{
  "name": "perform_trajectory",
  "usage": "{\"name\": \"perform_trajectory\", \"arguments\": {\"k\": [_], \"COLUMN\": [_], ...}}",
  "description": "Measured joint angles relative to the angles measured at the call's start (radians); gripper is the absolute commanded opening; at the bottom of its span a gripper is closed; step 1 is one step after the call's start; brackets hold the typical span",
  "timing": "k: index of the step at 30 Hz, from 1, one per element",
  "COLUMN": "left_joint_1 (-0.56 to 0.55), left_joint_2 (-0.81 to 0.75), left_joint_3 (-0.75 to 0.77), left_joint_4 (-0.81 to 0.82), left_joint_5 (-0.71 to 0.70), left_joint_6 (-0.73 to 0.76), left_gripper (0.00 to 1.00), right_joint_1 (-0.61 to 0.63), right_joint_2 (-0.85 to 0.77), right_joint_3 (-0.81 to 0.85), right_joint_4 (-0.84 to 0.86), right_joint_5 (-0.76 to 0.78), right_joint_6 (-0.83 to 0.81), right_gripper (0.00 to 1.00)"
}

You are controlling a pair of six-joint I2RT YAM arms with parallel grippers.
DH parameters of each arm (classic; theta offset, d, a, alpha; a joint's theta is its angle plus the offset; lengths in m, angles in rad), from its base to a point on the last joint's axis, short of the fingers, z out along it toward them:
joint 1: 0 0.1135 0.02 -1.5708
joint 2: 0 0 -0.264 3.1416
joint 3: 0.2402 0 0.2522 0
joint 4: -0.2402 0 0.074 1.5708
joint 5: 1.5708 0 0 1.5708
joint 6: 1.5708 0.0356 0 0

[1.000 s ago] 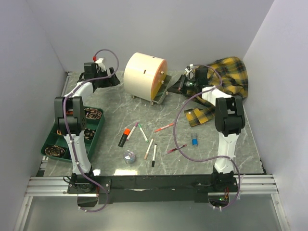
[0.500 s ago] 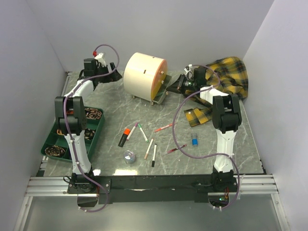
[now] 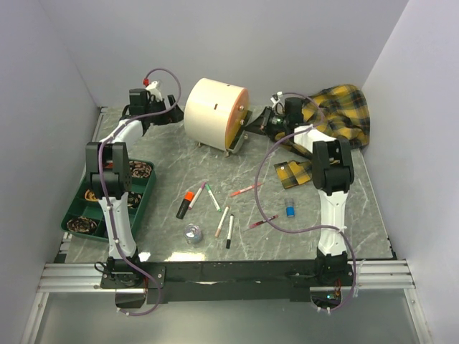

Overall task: Sort the stationery into containers
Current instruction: Close the drawer in the storage box.

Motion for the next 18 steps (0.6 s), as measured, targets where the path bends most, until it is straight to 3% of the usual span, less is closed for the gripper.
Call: {"name": "perform_trajectory", "arguments": {"k": [11, 12, 13, 14, 18], "left_joint_1": [-0.027, -0.026, -0.026, -0.026, -0.026], "left_joint_2": [0.0, 0.0, 0.0, 0.0, 0.0], "left_joint_3": [0.0, 0.0, 0.0, 0.0, 0.0], "left_joint_4": [0.015, 0.014, 0.014, 0.014, 0.015], "left_joint_5": [0.016, 0.016, 0.016, 0.016, 0.021], "left_joint_6": [-0.022, -0.022, -0.022, -0.022, -0.023], "left_gripper": [0.94, 0.94, 0.94, 0.94, 0.94], "right_joint_1": [0.057, 0.058, 0.058, 0.058, 0.043], "right_joint_2": [0.037, 0.037, 0.037, 0.037, -0.002], "right_joint_3": [0.053, 0.052, 0.051, 0.049, -0.025], "right_joint_4": [0.003, 0.003, 0.003, 0.003, -0.004], "right_joint_5": [0.016, 0.017, 0.017, 0.018, 0.021], "right_joint_6": [0.012, 0.012, 0.012, 0.012, 0.011], "right_gripper": [0.02, 0.06, 0.24, 0.32, 0.51]}}
